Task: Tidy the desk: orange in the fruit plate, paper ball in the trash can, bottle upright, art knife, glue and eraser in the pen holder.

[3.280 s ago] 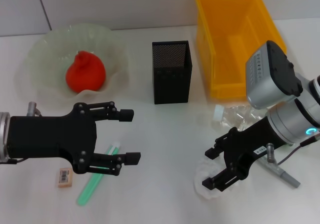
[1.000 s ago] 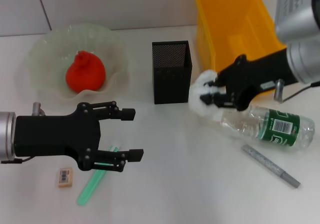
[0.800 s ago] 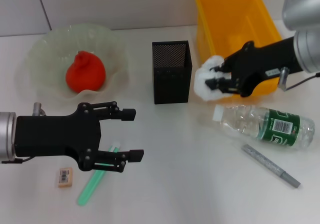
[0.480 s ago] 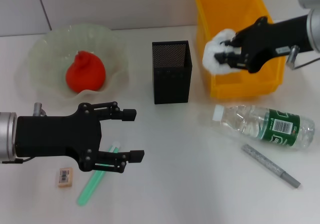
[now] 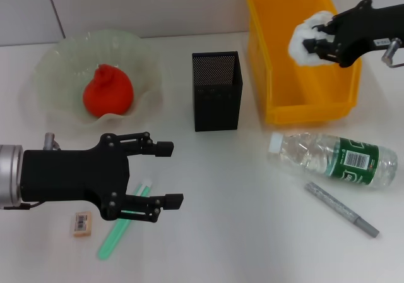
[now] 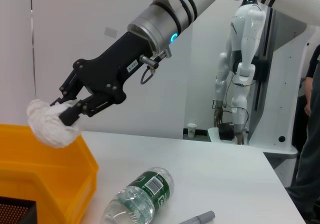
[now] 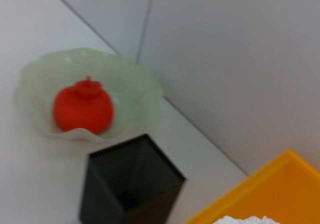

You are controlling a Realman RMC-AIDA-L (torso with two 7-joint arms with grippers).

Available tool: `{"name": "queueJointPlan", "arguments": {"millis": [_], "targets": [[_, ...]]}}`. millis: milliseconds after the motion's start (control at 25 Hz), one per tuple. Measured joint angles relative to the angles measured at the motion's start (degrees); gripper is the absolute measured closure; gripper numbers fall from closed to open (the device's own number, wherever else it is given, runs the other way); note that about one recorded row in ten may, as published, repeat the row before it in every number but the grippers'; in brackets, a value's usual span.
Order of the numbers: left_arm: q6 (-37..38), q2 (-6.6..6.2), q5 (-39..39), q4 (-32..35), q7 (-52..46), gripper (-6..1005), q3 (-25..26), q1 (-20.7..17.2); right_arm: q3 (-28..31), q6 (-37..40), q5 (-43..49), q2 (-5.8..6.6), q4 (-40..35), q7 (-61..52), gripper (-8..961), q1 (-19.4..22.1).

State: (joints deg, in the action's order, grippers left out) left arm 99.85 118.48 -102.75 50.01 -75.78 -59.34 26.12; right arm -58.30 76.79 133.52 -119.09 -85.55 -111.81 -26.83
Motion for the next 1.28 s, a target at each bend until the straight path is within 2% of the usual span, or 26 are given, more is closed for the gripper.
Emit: {"name": "queueJointPlan", "arguments": {"millis": [360,600,1000,1280], "targets": [[-0.1,-0.01,0.0,-0.05,-0.04,157,-0.16,0.2,0.91,-5.81,1.77,0.12,4.83,1.48,735,-0.45],[-0.02,0.0,0.01,-0.09,-0.07,157,-0.17,0.15,0.91,-9.59,2.07,0.52,10.23,2.97,736,-2.39],[-0.02,-0.01,0.01,-0.18,-0.14,157,-0.25,0.21,0.87,-11.46,2.1,0.55,13.86,4.42,737,-4.26],[0.0,-0.01,0.01,-0.26,-0.15,157,-0.25,0.24,0.54,-11.7,1.53,0.19,13.48,4.42,686,-4.09]]}}
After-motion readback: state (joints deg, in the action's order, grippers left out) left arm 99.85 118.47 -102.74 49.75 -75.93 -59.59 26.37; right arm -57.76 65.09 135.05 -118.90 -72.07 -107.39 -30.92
